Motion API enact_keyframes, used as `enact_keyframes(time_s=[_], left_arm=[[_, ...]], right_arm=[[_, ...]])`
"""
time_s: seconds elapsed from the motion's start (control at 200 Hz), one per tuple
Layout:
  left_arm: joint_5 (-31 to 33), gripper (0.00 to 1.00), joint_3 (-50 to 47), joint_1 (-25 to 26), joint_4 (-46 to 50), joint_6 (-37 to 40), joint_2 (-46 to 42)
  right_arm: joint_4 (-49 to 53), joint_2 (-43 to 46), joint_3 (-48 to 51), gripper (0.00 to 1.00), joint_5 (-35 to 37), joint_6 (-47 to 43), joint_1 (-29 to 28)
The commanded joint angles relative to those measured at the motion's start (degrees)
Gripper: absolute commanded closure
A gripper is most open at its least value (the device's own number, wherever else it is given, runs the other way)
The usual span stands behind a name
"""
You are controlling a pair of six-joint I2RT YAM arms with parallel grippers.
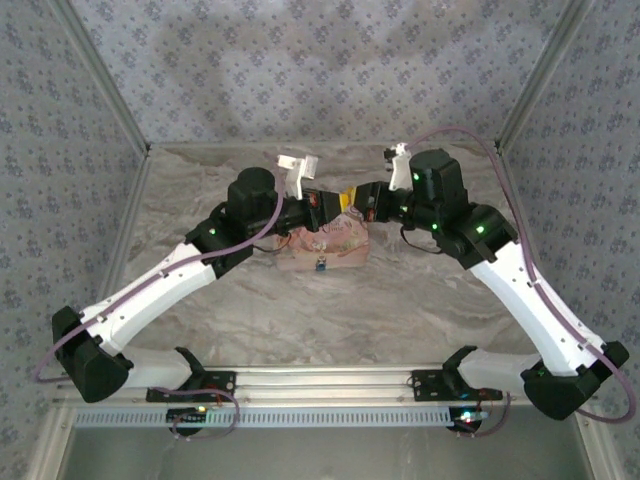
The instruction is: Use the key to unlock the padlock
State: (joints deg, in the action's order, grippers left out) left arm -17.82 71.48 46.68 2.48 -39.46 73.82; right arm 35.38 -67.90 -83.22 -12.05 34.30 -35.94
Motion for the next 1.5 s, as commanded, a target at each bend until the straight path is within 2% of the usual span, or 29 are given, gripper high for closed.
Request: enact_keyframes(time_s=[0.0,0.14,0.36,0.495,0.555,0.58,0.595,0.74,0.81,0.889,0.964,1.079,1.254,1.349,1.404,1.494], left_arm=[[2.2,1.00,1.4,-0.5,1.4,1.4,-1.6],[1.2,1.00,2.5,-1.4,6.6,2.0,-1.8],[-2.3,1.00,5.4,-2.8,17.9,4.4,-0.1],[-5.4,1.00,6.6,-3.3,22.5,5.7,1.2],[-6.7,1.00,7.3,-3.3,24.3,6.3,1.9],[-7.3,1.00,7.6,-3.4,24.8,6.5,2.2],[-7.6,1.00,7.8,-3.4,25.2,6.6,2.3],[-10.1,1.00,9.0,-3.4,27.3,7.5,3.6],[-11.1,1.00,9.3,-3.5,27.6,7.7,3.8],[-12.6,1.00,10.3,-3.5,28.9,8.4,4.5],[-14.4,1.00,11.3,-3.6,30.0,9.0,5.3],[-16.8,1.00,12.0,-3.6,30.2,9.4,5.9],[-18.0,1.00,12.2,-3.5,30.0,9.8,5.8],[-20.0,1.00,12.1,-3.5,29.3,9.8,6.0],[-21.1,1.00,12.1,-3.5,28.7,9.7,6.2],[-22.3,1.00,12.2,-3.4,28.4,9.7,6.4]], right_arm=[[-0.1,2.2,1.0,0.88,-3.4,1.0,-0.3],[0.0,4.8,4.5,0.65,-4.1,0.6,1.3],[-0.7,11.6,12.8,0.44,-6.0,-0.1,7.7],[-3.6,16.2,19.1,0.26,-5.6,-0.6,11.1],[-4.1,17.3,20.4,0.15,-5.8,-1.2,12.2],[-4.4,17.6,20.9,0.03,-6.0,-1.6,12.8],[-5.0,17.9,21.4,0.00,-6.0,-1.4,13.1],[-5.9,18.8,24.0,0.00,-6.8,7.0,17.3],[-7.9,17.7,24.7,0.00,-12.9,6.4,20.6],[-5.6,15.3,23.4,0.00,-17.5,4.1,22.7],[-8.3,14.1,24.2,0.17,-23.6,3.0,23.8],[-12.7,13.6,26.3,0.30,-27.4,2.9,23.3],[-22.6,19.4,32.8,0.36,-26.7,3.3,22.5],[-24.1,19.0,32.4,0.38,-32.5,3.6,22.4],[-25.7,17.6,32.0,0.42,-36.4,4.1,22.0],[-27.5,16.4,32.1,0.46,-37.9,3.9,20.3]])
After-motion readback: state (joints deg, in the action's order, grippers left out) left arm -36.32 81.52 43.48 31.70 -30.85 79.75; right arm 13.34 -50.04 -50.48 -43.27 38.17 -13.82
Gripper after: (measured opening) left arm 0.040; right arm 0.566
